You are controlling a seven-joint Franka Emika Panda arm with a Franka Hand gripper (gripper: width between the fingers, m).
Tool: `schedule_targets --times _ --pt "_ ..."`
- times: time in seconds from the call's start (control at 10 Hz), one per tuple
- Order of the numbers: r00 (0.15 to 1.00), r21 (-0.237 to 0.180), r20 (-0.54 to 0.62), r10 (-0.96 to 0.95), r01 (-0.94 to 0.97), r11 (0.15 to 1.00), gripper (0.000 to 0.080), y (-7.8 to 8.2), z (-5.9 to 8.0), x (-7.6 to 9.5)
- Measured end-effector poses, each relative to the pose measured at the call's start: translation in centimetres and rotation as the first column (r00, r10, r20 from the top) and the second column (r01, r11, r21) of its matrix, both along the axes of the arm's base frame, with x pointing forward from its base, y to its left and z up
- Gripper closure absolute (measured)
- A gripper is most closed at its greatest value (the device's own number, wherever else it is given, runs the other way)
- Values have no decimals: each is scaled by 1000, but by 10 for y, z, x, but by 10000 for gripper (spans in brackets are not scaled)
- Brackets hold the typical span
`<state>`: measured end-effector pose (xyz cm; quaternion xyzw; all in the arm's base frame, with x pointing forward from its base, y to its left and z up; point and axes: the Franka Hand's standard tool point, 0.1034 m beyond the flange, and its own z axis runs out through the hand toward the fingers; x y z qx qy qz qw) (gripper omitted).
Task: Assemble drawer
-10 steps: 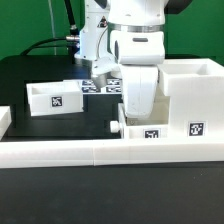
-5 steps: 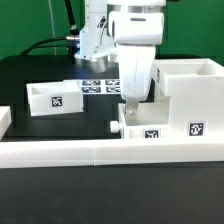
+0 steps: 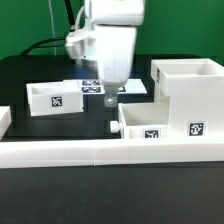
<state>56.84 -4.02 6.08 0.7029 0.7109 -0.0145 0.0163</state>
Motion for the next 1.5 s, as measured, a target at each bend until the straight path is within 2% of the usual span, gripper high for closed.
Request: schedule_targets --times 0.1,0.3,0.5,0.7,0.9,1.3,1.5 --pt "1000 3 3 -1 1 1000 151 -11 -2 -4" --pt "1000 10 3 5 -5 1000 151 -10 -2 -3" --pt "1000 91 -15 -14 15 996 151 -31 -12 -2" --pt "1000 153 -15 2 0 988 151 -39 -17 8" --pt "1000 217 -23 -2 7 976 151 -41 -25 17" --pt "1000 236 -17 -3 7 972 151 -7 -38 14" --pt "1000 238 -16 -14 17 971 151 12 -37 17"
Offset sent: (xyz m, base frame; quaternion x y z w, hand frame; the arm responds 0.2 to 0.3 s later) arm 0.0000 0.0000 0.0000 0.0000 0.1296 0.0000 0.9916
